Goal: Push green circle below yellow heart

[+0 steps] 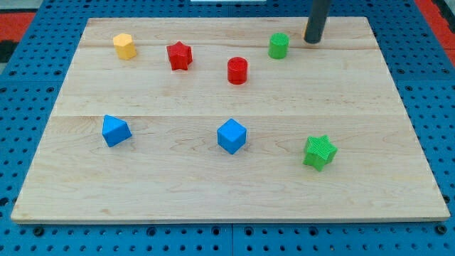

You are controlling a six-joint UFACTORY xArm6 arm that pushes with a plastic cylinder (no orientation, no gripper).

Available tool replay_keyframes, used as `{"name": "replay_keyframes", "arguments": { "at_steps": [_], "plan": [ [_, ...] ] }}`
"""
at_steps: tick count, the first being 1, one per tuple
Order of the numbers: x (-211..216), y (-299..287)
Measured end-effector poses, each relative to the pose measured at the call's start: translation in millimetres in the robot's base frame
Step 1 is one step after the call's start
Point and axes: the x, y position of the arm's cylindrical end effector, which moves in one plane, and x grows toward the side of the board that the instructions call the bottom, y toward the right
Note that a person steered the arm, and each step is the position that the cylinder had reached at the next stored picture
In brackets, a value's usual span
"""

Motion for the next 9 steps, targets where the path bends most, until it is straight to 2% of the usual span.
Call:
{"name": "replay_keyframes", "arguments": {
  "at_steps": [1, 2, 3, 4, 5, 6, 8, 9],
  "plan": [
    [5.9, -2.6],
    [-7.8, -47.3],
    [-43.8, -100.7],
    [-13.1, -132.9],
    [33.1, -130.7],
    [46.4, -113.8],
    [35.1, -63.1],
    [34.9, -89.1]
  ]
}}
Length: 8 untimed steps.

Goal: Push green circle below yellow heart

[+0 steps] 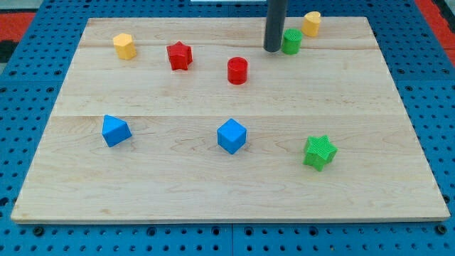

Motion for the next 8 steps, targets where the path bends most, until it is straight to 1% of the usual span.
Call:
{"name": "replay_keyframes", "arguments": {
  "at_steps": [1, 3, 6, 7, 8],
  "plan": [
    [-5.2, -2.4],
    [-5.4, 44.5],
    [10.0, 61.4],
    [12.8, 34.6],
    [-0.9, 3.0]
  ]
}}
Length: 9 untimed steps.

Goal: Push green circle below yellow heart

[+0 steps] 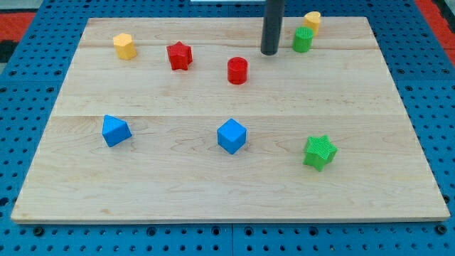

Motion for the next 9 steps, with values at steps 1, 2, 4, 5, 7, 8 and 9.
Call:
{"name": "replay_keyframes", "arguments": {
  "at_steps": [1, 2, 4, 5, 7, 8, 9],
  "plan": [
    [-26.3, 9.8],
    [-22.6, 19.3],
    [-18.4, 52.0],
    [-8.6, 52.7],
    [-4.8, 50.6],
    [14.9, 29.7],
    [35.2, 16.1]
  ]
}}
